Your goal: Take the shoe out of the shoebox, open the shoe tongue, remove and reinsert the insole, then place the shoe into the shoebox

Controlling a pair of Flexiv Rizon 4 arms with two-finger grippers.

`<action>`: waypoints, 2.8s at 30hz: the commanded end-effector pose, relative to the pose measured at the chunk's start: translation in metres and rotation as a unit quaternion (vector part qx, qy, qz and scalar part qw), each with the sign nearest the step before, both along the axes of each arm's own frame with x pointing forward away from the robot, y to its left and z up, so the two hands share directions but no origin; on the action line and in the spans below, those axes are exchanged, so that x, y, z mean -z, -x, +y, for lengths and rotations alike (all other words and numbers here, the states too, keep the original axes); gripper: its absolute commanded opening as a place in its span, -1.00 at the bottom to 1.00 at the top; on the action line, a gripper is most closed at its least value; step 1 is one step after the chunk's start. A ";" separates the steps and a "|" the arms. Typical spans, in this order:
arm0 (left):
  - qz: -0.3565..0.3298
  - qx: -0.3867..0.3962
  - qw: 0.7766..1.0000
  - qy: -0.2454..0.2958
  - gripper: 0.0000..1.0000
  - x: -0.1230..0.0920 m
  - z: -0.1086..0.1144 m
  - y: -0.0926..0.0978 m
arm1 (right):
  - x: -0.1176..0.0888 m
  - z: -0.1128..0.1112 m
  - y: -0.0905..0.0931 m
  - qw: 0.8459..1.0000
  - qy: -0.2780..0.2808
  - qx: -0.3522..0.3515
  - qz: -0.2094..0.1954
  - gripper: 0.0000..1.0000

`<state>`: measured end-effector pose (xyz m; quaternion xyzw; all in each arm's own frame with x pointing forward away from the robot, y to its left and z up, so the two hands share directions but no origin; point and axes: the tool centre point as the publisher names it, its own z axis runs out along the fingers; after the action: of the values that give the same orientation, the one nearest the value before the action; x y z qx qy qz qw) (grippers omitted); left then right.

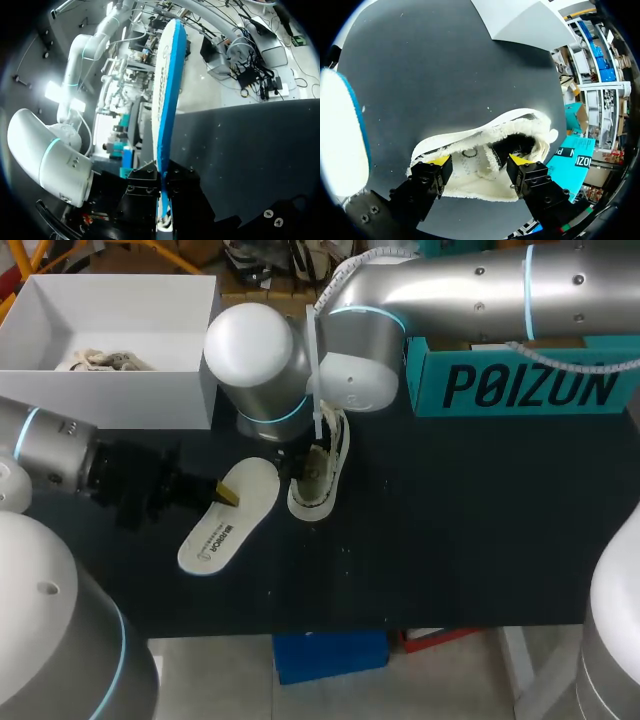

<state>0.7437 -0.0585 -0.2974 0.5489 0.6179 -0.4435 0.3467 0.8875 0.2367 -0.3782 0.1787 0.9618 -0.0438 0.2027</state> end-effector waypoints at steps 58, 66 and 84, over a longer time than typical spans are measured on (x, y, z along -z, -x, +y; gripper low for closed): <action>-0.001 0.000 1.000 -0.001 -1.00 0.001 -0.001 0.000 | -0.067 -0.008 -0.045 0.985 0.147 -0.088 0.020 -1.00; -0.001 0.000 1.000 -0.001 -1.00 0.001 -0.001 0.000 | -0.077 -0.006 -0.064 0.981 0.164 -0.101 0.017 -1.00; -0.001 0.000 1.000 -0.001 -1.00 0.001 -0.001 0.000 | -0.087 -0.006 -0.090 0.977 0.179 -0.114 0.013 -1.00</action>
<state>0.7437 -0.0585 -0.2974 0.5489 0.6179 -0.4435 0.3467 0.9761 0.2298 -0.2911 0.0282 0.9546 -0.1940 0.2243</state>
